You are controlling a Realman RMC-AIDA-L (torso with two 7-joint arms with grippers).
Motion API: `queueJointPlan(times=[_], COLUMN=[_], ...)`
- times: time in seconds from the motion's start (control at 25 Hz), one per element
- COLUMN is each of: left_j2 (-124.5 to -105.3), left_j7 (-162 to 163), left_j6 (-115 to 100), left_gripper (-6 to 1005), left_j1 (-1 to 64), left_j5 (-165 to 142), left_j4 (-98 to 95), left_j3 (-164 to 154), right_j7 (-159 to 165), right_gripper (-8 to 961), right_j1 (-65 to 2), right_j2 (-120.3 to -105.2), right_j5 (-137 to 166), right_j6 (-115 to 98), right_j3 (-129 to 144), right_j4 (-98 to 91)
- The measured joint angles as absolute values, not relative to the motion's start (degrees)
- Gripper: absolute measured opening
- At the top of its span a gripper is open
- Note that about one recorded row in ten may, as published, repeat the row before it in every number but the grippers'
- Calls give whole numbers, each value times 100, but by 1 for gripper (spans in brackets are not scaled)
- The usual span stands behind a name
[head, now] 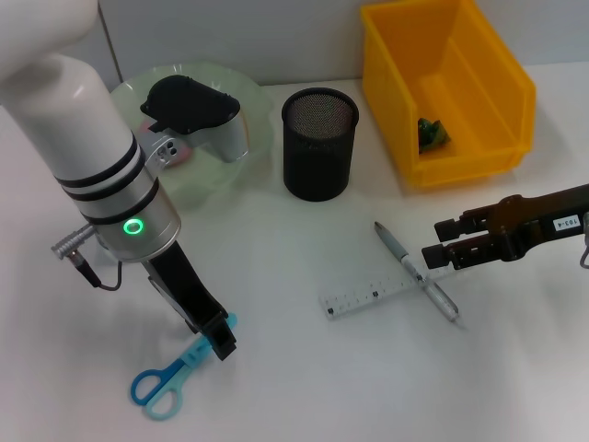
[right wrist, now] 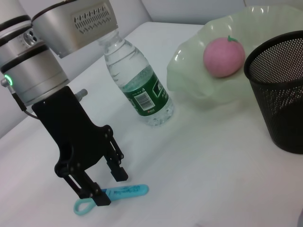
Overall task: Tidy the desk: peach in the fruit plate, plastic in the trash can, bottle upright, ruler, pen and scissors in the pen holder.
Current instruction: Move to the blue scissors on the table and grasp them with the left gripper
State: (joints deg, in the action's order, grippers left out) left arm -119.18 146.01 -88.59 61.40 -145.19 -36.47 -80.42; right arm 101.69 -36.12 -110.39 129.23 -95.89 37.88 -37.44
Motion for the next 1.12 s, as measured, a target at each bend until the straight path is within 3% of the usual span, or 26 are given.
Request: queueJointPlan(times=[1.12], left_j2=[-11917], left_j7=[14512], left_j6=[-8783], left_gripper=[423], left_j1=[6060], left_j5=[-14526], left_j4=[-3629], left_j3=[-8183], right_j7=[10197], right_gripper=[724], right_j1=[-3571], right_j2=[-11039], right_j5=[12923], right_j6=[-9643], right_j3=[3752], right_j4=[-3749])
